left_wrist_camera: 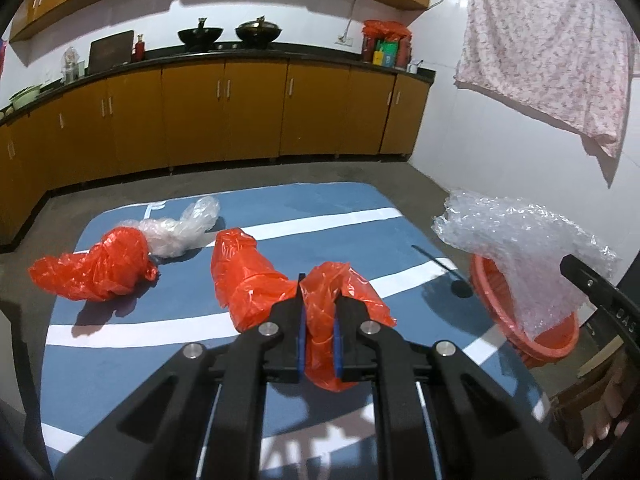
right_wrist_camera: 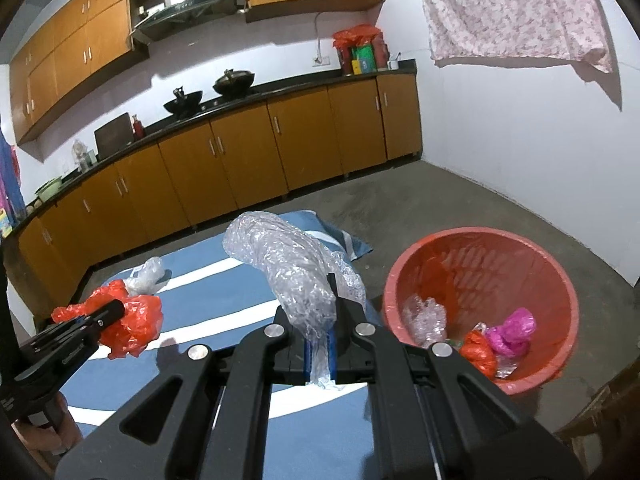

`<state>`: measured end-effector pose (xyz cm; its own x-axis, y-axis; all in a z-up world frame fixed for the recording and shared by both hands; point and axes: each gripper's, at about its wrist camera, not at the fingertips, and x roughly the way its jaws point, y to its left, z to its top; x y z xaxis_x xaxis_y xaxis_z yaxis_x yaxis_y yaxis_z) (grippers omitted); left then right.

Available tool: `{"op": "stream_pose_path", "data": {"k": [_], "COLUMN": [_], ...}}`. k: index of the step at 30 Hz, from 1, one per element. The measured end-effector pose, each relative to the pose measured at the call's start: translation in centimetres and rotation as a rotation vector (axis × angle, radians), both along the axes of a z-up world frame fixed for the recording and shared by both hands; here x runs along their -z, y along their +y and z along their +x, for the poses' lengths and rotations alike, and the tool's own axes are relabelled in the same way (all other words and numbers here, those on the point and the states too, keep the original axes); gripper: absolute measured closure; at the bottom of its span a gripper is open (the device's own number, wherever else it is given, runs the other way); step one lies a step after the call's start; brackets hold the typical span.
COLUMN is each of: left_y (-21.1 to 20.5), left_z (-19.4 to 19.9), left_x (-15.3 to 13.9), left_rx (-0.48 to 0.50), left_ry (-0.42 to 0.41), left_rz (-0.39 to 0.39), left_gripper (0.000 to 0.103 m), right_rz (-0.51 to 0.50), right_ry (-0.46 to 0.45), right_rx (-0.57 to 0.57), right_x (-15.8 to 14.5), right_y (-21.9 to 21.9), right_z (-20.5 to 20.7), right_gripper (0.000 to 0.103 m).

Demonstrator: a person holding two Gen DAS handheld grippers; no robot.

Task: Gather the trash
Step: 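Carry both bags over the orange basket and open both tools to drop them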

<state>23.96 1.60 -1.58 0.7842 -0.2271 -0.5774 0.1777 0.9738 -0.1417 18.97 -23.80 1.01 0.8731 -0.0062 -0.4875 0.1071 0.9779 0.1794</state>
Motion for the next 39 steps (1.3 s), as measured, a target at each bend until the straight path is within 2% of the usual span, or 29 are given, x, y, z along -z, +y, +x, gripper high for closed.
{"op": "stream_pose_path", "data": {"k": [18,39], "left_y": [-7.7,-20.2], "left_z": [-1.9,-1.9], "left_x": [-2.6,-1.7], "left_rx": [0.153,0.403], "left_ry": [-0.033,-0.030], "left_rz": [-0.024,-0.050], "left_gripper": [0.092,0.092], "right_rz": [0.007,0.016], "right_ry": [-0.011,-0.016], "right_rx": [0.138,0.319], "right_x": [0.3,0.9], "right_y": [-5.9,-13.2], "right_z": [-3.1,-3.8], "right_gripper": [0.097,0.097]}}
